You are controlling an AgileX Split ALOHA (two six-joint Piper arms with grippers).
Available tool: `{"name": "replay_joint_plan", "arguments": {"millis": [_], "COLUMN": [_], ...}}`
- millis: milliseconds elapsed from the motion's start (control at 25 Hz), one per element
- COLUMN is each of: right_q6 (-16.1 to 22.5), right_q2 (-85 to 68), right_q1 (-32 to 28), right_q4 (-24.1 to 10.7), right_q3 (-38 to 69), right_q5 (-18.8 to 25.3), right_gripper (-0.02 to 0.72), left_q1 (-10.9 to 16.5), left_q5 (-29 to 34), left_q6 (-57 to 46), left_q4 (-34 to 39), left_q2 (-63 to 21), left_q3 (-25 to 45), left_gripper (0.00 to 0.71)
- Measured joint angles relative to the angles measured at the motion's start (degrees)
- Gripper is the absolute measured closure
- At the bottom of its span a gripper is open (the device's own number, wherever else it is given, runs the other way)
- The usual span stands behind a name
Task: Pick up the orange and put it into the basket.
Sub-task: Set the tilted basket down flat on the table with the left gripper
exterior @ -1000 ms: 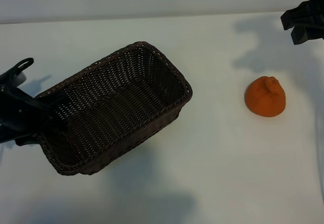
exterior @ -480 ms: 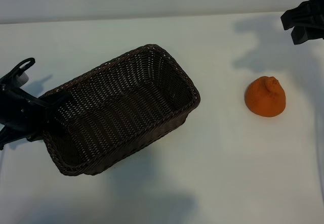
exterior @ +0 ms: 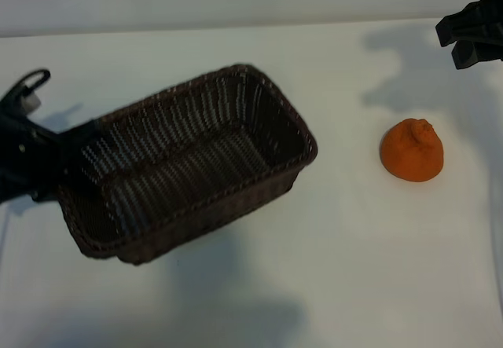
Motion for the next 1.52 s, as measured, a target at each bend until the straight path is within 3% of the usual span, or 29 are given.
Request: {"name": "replay_joint_plan", "arguments": {"millis": [320,560,1120,1520], "right_q6": [0.0,0.0,0.0,0.0], "right_q2": [0.0,0.0,0.0,0.0], "right_q1": [0.0,0.0,0.0,0.0], "right_q4": [0.0,0.0,0.0,0.0], "right_q3": [0.0,0.0,0.0,0.0], "right_q5": [0.0,0.0,0.0,0.13], "right_gripper": [0.214,0.214,0.214,0.214], "left_q1": [0.0,0.0,0.0,0.0], "left_q5": [13.94,19.82,22.09,22.04], "left_q6": [0.12,0.45,21.72,22.8], "left_q4": [0.44,0.67,1.83,0.9], "left_q2": [-2.43,-2.65,-2.67,-2.61], "left_q3": [-13.66,-19.36,-19.6,-19.6], "left_gripper": [0.555,0.555,0.555,0.555]}}
